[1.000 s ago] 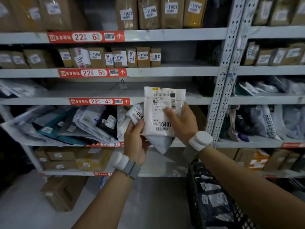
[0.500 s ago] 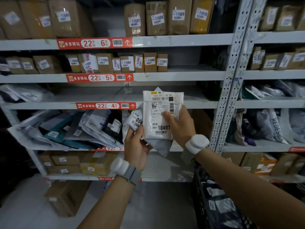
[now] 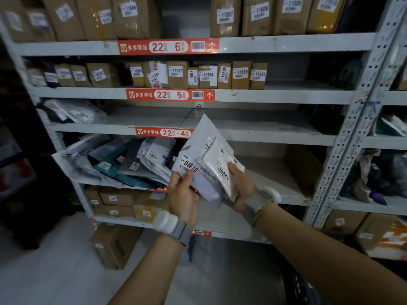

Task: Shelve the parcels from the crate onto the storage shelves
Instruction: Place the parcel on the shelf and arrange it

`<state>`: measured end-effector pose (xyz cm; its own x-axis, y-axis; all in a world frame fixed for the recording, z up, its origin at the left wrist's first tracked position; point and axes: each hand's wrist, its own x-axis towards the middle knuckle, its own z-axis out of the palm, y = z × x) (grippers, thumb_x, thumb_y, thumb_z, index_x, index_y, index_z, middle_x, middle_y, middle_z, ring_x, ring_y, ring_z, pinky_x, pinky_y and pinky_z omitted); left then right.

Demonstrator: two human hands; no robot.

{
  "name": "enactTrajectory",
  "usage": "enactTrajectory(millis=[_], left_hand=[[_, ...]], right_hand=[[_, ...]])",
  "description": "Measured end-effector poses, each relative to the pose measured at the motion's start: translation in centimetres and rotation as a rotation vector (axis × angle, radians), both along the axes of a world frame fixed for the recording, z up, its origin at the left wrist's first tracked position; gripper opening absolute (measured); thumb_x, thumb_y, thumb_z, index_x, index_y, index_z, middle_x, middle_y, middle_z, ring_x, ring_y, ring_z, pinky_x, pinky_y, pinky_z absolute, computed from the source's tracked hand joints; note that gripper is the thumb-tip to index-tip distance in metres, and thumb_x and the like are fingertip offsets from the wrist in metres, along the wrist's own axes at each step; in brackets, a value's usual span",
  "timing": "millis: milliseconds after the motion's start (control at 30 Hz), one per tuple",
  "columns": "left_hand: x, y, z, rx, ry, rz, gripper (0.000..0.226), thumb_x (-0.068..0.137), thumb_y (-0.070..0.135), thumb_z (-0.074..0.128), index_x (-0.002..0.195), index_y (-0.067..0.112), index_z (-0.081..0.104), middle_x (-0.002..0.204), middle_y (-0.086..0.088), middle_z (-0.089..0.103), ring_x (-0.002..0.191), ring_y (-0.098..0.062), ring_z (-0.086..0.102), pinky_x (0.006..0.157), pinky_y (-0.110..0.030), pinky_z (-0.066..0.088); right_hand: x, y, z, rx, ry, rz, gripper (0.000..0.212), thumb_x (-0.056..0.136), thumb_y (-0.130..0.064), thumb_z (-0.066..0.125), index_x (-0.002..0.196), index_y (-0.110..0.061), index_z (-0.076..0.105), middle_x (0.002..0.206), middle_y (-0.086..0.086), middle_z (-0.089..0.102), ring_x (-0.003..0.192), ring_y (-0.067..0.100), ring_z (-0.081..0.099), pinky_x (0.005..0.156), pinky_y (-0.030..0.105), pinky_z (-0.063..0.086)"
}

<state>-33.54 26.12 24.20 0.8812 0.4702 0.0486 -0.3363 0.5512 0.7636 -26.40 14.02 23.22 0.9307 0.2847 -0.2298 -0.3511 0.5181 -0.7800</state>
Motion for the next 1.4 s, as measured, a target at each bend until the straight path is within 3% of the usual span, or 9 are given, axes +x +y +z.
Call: enactTrajectory(millis=[133, 267, 433, 567, 700, 933, 1133, 1300, 1400], left_hand=[[1.6, 4.1, -1.4, -0.015, 0.033, -0.014, 0.033, 0.098, 0.003, 0.051, 0.127, 0.014, 0.060, 0.114, -0.012, 0.071, 0.098, -0.026, 0.067, 0.072, -0.037, 0.058], [3.0, 7.8, -1.7, 0.039, 0.066, -0.093, 0.041, 0.091, -0.005, 0.055, 0.126, 0.015, 0.058, 0.117, -0.014, 0.070, 0.106, -0.036, 0.066, 0.072, -0.047, 0.058], [5.0, 13.8, 0.2, 0.225, 0.192, -0.216, 0.056, 0.086, 0.041, 0.061, 0.136, 0.019, 0.052, 0.124, -0.012, 0.068, 0.111, -0.037, 0.065, 0.082, -0.061, 0.055], [9.9, 20.2, 1.7, 0.414, 0.258, -0.108, 0.045, 0.086, 0.013, 0.073, 0.128, 0.018, 0.058, 0.112, -0.011, 0.073, 0.098, -0.036, 0.071, 0.076, -0.064, 0.055], [15.5, 26.1, 3.9, 0.414, 0.319, 0.007, 0.033, 0.086, 0.004, 0.070, 0.115, 0.018, 0.065, 0.099, -0.010, 0.076, 0.084, -0.028, 0.075, 0.057, -0.039, 0.059], [21.9, 37.3, 5.8, 0.433, 0.497, -0.015, 0.029, 0.084, 0.010, 0.073, 0.113, 0.011, 0.069, 0.094, -0.007, 0.076, 0.079, -0.023, 0.071, 0.057, -0.032, 0.057], [24.7, 44.5, 6.9, 0.517, 0.543, 0.036, 0.027, 0.083, 0.010, 0.077, 0.109, 0.012, 0.068, 0.087, -0.005, 0.076, 0.074, -0.020, 0.067, 0.054, -0.028, 0.057], [28.8, 51.3, 7.4, 0.563, 0.440, 0.160, 0.028, 0.080, 0.013, 0.080, 0.104, 0.001, 0.069, 0.083, -0.016, 0.073, 0.055, -0.019, 0.067, 0.047, -0.023, 0.052], [31.3, 54.7, 7.3, 0.587, 0.415, 0.158, 0.032, 0.076, 0.006, 0.083, 0.103, -0.002, 0.069, 0.095, -0.024, 0.073, 0.079, -0.032, 0.070, 0.068, -0.032, 0.059]], right_hand=[[1.2, 4.6, -0.8, 0.182, 0.036, 0.111, 0.042, 0.099, -0.028, 0.057, 0.137, -0.011, 0.057, 0.133, 0.018, 0.062, 0.111, 0.032, 0.065, 0.100, 0.044, 0.050], [4.2, 7.5, 0.6, -0.006, 0.002, -0.050, 0.039, 0.091, -0.022, 0.069, 0.126, -0.008, 0.063, 0.120, 0.017, 0.069, 0.097, 0.030, 0.070, 0.076, 0.036, 0.059], [8.0, 11.4, 2.1, -0.256, -0.384, -0.119, 0.022, 0.086, 0.000, 0.071, 0.102, -0.016, 0.069, 0.103, 0.006, 0.074, 0.087, 0.018, 0.073, 0.075, 0.036, 0.061], [12.7, 19.5, 2.2, -0.431, -0.618, -0.095, 0.038, 0.083, -0.016, 0.076, 0.114, -0.025, 0.054, 0.106, -0.006, 0.070, 0.091, 0.009, 0.071, 0.068, 0.018, 0.057], [18.0, 26.1, 3.8, -0.681, -0.785, -0.015, 0.088, 0.085, -0.032, 0.071, 0.153, -0.027, 0.015, 0.147, -0.004, 0.026, 0.124, 0.015, 0.044, 0.098, 0.027, 0.043], [23.5, 33.7, 4.8, -0.988, -1.141, 0.209, 0.074, 0.097, -0.043, 0.055, 0.157, -0.030, 0.012, 0.158, -0.011, -0.030, 0.151, 0.018, 0.009, 0.113, 0.027, 0.031], [26.6, 40.8, 4.2, -1.038, -1.108, 0.243, 0.082, 0.095, -0.050, 0.054, 0.157, -0.021, 0.010, 0.160, -0.005, -0.028, 0.144, 0.027, 0.033, 0.106, 0.031, 0.041], [30.0, 48.2, 4.3, -1.011, -1.051, 0.205, 0.083, 0.095, -0.050, 0.054, 0.156, -0.017, 0.010, 0.163, 0.002, -0.018, 0.150, 0.029, 0.016, 0.113, 0.027, 0.027], [31.4, 51.8, 5.4, -1.141, -1.122, 0.240, 0.060, 0.102, -0.035, 0.046, 0.152, -0.007, 0.027, 0.158, 0.030, 0.008, 0.144, 0.050, 0.018, 0.119, 0.051, 0.020]])
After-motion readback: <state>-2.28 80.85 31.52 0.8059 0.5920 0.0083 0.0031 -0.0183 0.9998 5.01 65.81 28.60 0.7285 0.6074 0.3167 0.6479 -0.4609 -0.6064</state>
